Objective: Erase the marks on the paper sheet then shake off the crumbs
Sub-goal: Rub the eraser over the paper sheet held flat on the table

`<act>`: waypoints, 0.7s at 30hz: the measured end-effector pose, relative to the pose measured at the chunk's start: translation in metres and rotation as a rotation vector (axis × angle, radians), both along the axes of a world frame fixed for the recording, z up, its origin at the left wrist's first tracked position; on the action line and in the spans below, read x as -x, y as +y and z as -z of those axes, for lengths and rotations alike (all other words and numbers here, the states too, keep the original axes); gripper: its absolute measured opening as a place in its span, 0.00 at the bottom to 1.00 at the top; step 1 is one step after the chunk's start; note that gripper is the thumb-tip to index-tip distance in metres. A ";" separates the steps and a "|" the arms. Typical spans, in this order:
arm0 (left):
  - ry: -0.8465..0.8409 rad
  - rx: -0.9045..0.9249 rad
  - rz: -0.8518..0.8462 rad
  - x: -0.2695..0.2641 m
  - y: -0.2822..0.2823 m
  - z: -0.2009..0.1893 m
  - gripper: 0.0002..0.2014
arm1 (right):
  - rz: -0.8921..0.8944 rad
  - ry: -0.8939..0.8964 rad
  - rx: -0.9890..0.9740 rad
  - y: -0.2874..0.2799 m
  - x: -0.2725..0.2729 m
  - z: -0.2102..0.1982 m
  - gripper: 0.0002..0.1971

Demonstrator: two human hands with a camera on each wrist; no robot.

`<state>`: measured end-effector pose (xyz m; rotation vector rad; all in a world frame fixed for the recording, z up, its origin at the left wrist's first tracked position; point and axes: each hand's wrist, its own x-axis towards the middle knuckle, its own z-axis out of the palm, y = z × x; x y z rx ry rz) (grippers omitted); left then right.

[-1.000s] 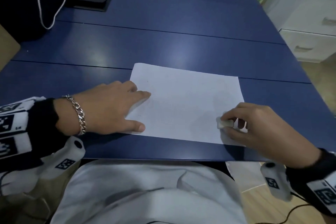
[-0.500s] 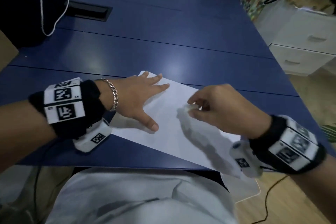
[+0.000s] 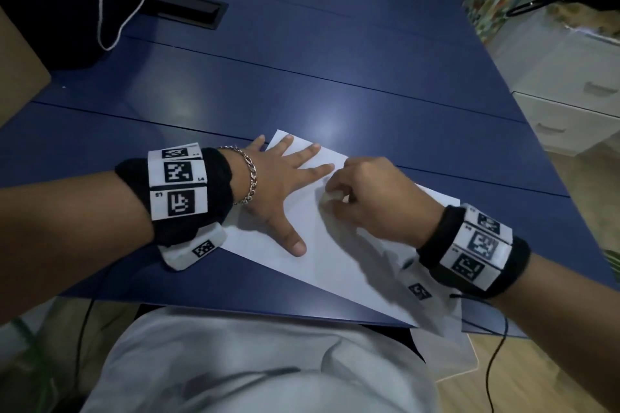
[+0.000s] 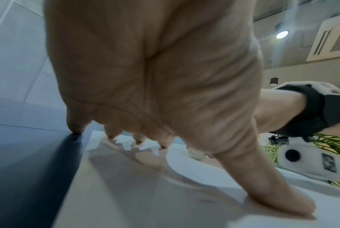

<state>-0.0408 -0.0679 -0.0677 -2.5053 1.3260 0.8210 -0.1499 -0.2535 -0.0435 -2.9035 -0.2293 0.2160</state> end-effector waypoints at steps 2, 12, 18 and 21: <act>-0.007 -0.006 -0.004 0.001 -0.001 0.000 0.74 | 0.085 -0.027 0.015 -0.012 -0.008 -0.002 0.04; -0.009 -0.024 -0.011 0.003 -0.002 -0.001 0.74 | 0.070 0.023 0.044 -0.010 -0.009 -0.008 0.06; -0.010 -0.023 -0.003 0.002 -0.002 -0.001 0.74 | -0.095 0.020 0.034 0.013 0.014 -0.005 0.05; -0.006 -0.039 -0.005 0.002 -0.002 -0.002 0.74 | -0.080 0.037 0.059 0.002 0.002 -0.009 0.07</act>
